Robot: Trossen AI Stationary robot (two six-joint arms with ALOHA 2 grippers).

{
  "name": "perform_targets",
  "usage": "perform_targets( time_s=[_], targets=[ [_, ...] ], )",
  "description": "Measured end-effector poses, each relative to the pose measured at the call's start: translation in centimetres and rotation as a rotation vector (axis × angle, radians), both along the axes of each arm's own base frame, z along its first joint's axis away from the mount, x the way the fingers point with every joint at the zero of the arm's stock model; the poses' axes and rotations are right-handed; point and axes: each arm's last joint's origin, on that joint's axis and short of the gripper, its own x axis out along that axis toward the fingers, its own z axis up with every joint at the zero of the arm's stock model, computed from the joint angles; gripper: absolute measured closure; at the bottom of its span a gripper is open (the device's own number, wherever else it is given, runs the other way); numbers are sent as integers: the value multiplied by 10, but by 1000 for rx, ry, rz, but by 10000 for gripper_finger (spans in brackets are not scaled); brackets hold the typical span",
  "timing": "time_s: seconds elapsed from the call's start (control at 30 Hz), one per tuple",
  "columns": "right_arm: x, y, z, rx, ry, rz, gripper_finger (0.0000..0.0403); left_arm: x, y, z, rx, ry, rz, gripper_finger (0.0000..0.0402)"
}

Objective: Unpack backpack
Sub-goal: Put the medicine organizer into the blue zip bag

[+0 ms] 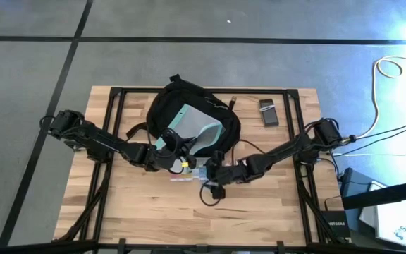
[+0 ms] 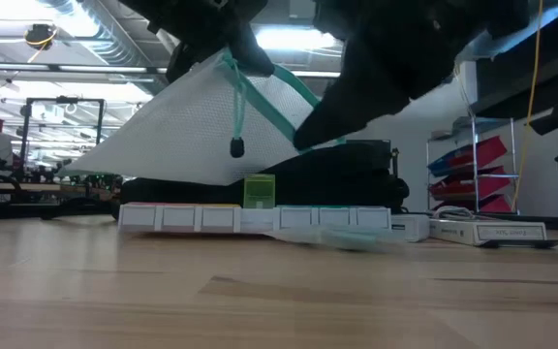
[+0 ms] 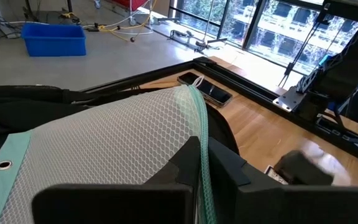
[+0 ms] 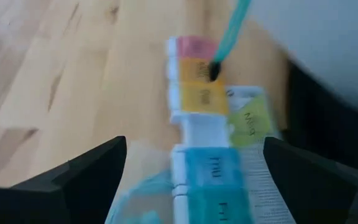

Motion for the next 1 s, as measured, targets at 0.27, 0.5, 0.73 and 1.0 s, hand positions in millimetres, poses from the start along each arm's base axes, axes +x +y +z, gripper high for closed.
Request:
perform_targets(
  time_s=[0.27, 0.5, 0.73, 1.0],
  targets=[
    [16, 5, -30, -18, 1, 186, 40, 0, 0, 0, 0, 0, 0, 396],
    [41, 1, -35, -21, -9, 160, 55, 0, 0, 0, -1, -1, 0, 396],
    [49, 0, -50, -14, 85, 183, 126, 0, -1, 0, 0, 0, -4, 396],
    [51, 0, -45, -50, 147, 150, 194, 0, -2, 0, 0, 0, -5, 396]
  ],
)
